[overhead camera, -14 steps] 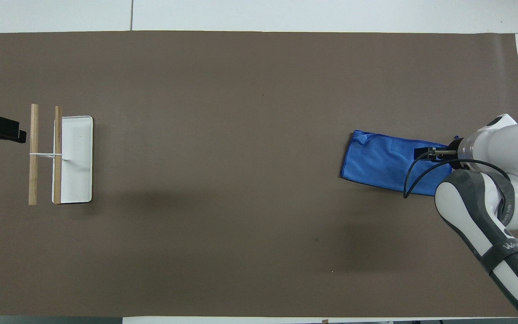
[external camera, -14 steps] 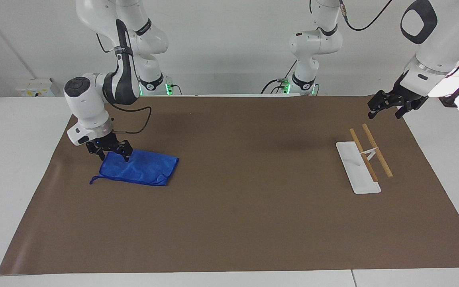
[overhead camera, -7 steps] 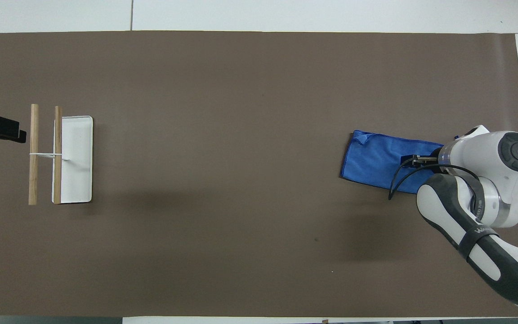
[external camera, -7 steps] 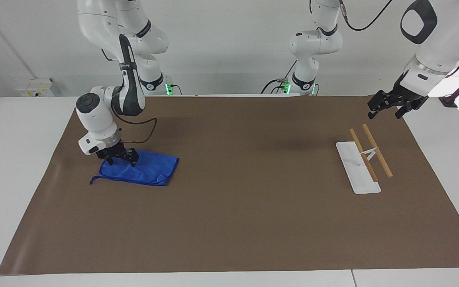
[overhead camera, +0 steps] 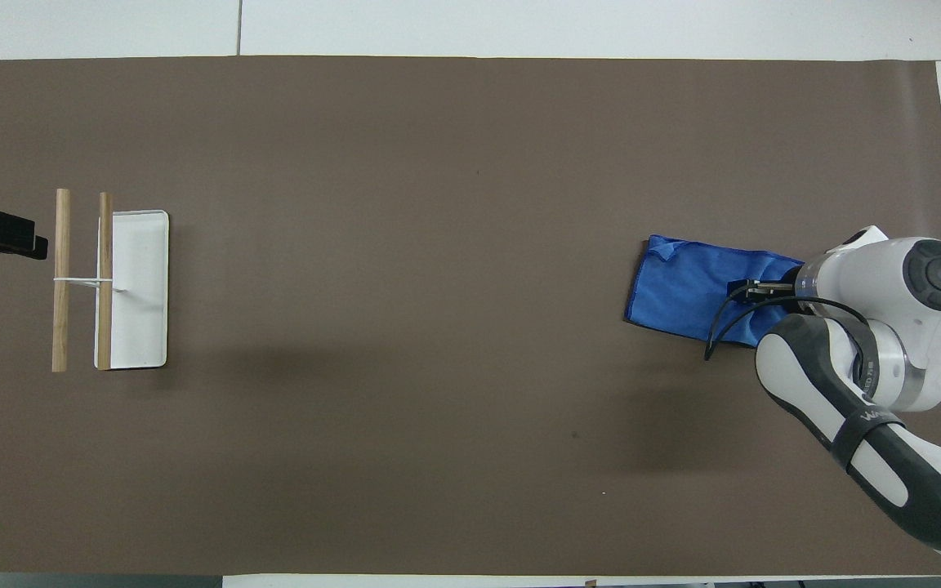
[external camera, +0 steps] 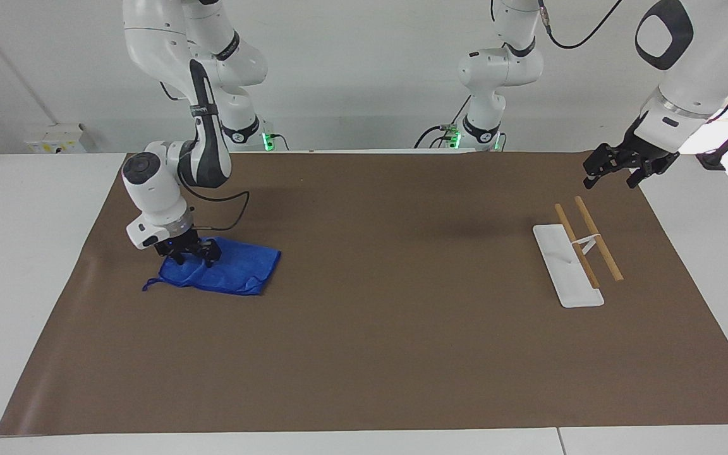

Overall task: Right arm passes towel to left arm to hang
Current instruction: 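Lower the right gripper onto the blue towel's edge and close it, then lift the towel with the right gripper and carry it toward the left gripper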

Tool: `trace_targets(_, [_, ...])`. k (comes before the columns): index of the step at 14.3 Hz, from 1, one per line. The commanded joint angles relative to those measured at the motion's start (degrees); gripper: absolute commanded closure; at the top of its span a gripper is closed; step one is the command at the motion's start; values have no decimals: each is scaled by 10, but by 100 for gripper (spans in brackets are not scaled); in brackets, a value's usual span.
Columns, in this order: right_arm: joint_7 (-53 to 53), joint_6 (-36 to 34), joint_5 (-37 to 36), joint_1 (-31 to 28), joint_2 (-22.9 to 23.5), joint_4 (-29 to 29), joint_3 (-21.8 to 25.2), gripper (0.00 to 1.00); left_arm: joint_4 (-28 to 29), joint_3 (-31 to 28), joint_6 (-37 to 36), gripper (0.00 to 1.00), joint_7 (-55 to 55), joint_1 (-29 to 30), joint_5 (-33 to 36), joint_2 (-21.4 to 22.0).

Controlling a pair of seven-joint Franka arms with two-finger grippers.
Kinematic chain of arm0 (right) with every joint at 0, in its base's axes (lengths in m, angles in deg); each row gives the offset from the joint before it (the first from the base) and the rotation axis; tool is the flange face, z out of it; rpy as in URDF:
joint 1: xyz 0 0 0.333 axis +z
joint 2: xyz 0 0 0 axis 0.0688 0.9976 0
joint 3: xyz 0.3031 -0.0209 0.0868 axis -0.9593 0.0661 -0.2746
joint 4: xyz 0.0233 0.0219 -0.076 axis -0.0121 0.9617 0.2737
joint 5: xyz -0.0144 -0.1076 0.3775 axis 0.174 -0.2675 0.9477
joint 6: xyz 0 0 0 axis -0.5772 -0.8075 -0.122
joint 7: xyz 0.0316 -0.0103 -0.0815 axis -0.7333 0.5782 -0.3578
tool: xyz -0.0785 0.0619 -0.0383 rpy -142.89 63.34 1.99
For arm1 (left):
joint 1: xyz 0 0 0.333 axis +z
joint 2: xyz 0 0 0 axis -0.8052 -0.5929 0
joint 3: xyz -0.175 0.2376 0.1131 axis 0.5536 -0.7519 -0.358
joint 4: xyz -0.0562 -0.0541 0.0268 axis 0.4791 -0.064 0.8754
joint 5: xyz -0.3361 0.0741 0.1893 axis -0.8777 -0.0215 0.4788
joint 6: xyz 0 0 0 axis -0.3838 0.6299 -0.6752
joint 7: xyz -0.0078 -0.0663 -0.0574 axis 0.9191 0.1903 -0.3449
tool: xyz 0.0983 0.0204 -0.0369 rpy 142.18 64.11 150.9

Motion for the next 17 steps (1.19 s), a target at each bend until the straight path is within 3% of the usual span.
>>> trace_targets(1, [7,1,7,-3,7,-5,-3,81,18,3,9,0,-5,1,12,17])
trace_targets(2, [9,-5,9,-2,9,-14,-4,100,17,3,10,0,-5,1,13,17])
trace_targets(4, [10,-30,43,0,9,-40,-4,100,18,4,10,0,-4,3,13,17])
trace_targets(12, [12,-321,99,11,0,-277,-11,100,20,3,20,0,-3,8,12,17])
trace_targets(14, [26,-371,170,17,2,-328,-16,100,21,3,20,0,-3,8,12,18])
trace_targets(17, [111,-382,274,37,7,-380,-20,100,21,3,19,0,-4,8,12,18])
